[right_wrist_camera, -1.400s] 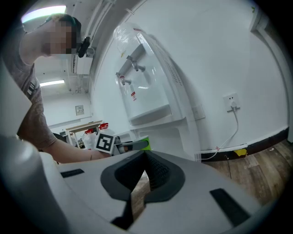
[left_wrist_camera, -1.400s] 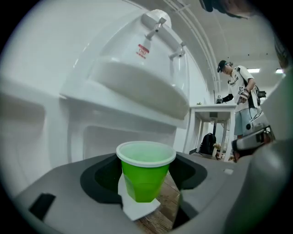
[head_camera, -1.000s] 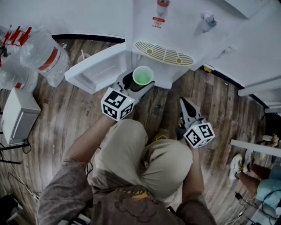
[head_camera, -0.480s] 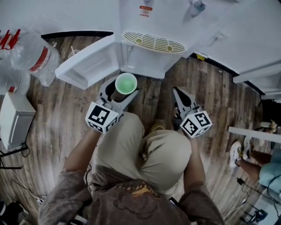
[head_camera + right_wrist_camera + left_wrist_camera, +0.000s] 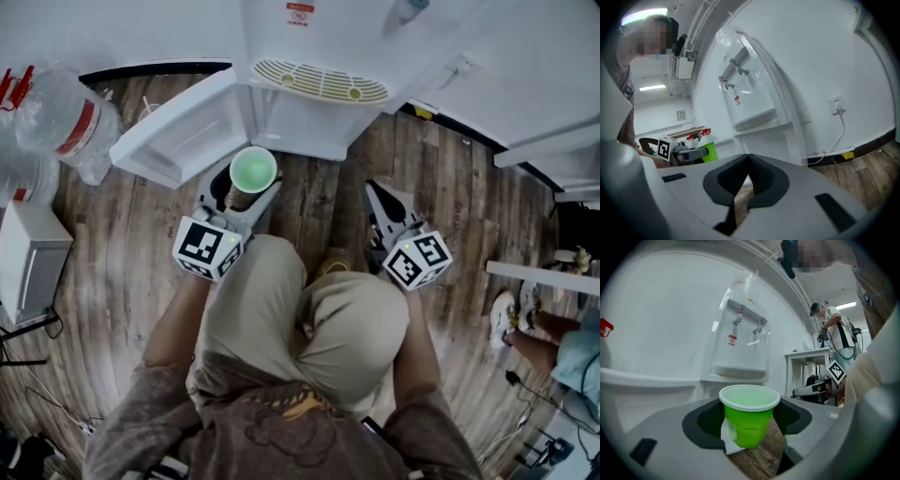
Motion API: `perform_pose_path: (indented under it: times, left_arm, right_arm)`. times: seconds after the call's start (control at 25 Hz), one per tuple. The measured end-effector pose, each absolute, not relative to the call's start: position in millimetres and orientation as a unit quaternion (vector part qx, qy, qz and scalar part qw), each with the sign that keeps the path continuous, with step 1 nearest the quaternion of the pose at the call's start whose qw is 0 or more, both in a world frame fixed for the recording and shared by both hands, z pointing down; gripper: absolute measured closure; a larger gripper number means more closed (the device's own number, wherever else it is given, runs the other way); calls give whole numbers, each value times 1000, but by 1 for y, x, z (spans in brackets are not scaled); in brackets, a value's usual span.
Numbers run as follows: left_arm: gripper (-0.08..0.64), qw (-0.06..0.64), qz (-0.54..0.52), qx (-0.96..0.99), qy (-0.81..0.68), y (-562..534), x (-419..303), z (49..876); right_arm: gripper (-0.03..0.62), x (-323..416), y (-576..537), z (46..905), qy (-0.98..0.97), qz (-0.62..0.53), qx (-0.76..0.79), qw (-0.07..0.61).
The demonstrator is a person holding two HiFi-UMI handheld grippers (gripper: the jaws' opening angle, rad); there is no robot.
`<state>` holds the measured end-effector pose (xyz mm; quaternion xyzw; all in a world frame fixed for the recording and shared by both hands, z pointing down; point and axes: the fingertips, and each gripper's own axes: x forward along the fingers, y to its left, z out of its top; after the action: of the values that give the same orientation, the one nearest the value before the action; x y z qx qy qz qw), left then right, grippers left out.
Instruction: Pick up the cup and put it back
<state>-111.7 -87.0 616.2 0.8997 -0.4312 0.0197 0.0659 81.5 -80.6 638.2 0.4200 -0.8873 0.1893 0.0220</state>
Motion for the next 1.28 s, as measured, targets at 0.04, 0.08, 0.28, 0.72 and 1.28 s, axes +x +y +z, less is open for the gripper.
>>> perform_pose_path:
  times: [0.04, 0.08, 0.28, 0.72, 1.28]
  left_arm:
    - [247, 66, 19, 899, -432, -88, -112, 617]
    - [247, 65, 18, 899, -433, -88, -113, 617]
    - [247, 67, 22, 901, -429, -87, -110, 619]
    - [247, 61, 10, 902, -427, -97, -110, 610]
    - [247, 48, 5, 896, -441, -167, -90, 640]
  right_arm:
    - [591, 82, -80, 639, -887, 190, 420, 22]
    - [591, 82, -80, 639, -887, 190, 420, 22]
    - [591, 84, -79, 637, -886, 191, 421, 17]
    - [591, 90, -76, 636, -884, 196, 424, 9]
    - [591, 94, -68, 633, -883, 206, 421, -1]
